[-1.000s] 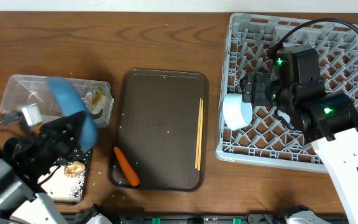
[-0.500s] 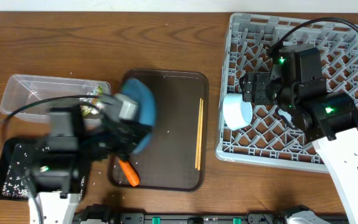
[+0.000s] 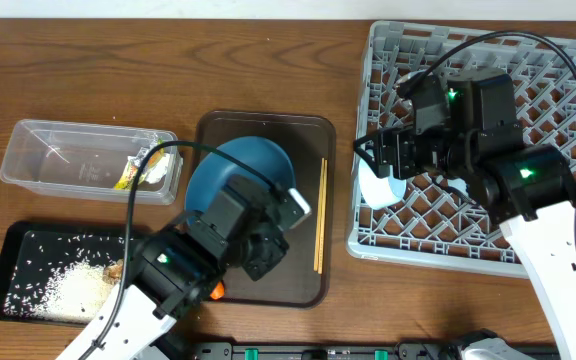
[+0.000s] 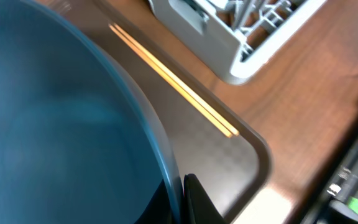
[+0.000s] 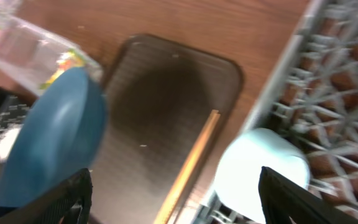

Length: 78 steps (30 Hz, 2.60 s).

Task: Sort waste into correct bins and load items into the dishwasher rack
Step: 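Bring the plate over the brown tray and grasp its rim with right gripper, then carry the blue plate with the right gripper over the dish rack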

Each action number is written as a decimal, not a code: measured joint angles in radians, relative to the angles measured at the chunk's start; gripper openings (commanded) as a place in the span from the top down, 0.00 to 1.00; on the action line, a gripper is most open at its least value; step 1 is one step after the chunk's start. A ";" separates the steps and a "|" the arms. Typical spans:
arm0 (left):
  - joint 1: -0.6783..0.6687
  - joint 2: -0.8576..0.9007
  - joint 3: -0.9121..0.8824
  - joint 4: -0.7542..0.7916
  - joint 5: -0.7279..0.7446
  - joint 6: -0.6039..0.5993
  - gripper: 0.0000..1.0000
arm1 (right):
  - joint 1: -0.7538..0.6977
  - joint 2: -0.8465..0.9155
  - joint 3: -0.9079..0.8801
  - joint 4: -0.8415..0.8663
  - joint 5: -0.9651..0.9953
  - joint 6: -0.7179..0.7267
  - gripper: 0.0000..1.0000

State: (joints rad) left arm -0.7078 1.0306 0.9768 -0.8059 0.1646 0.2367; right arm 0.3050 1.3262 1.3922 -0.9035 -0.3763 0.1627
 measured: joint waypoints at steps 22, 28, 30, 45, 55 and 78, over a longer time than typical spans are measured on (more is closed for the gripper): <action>-0.153 0.000 0.000 0.180 -0.124 0.086 0.94 | 0.102 0.254 0.000 0.237 -0.411 0.255 0.48; -0.154 0.000 0.001 0.187 -0.171 0.090 0.94 | 0.104 0.262 0.000 0.243 -0.411 0.264 0.67; -0.154 0.000 0.001 0.191 -0.177 0.095 0.94 | 0.104 0.262 0.000 0.244 -0.409 0.266 0.67; -0.158 0.000 0.002 0.274 -0.193 0.106 0.94 | 0.104 0.262 0.000 0.219 -0.445 0.273 0.76; -0.160 0.000 0.005 0.291 -0.194 0.124 0.76 | 0.102 0.263 0.000 0.218 -0.409 0.268 0.87; -0.159 -0.029 0.026 0.293 -0.231 0.059 0.10 | 0.032 0.266 0.000 0.171 -0.288 0.254 0.97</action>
State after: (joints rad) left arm -0.8669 1.0012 1.0023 -0.5125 -0.0666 0.2958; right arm 0.3367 1.5925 1.3918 -0.7322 -0.6647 0.4164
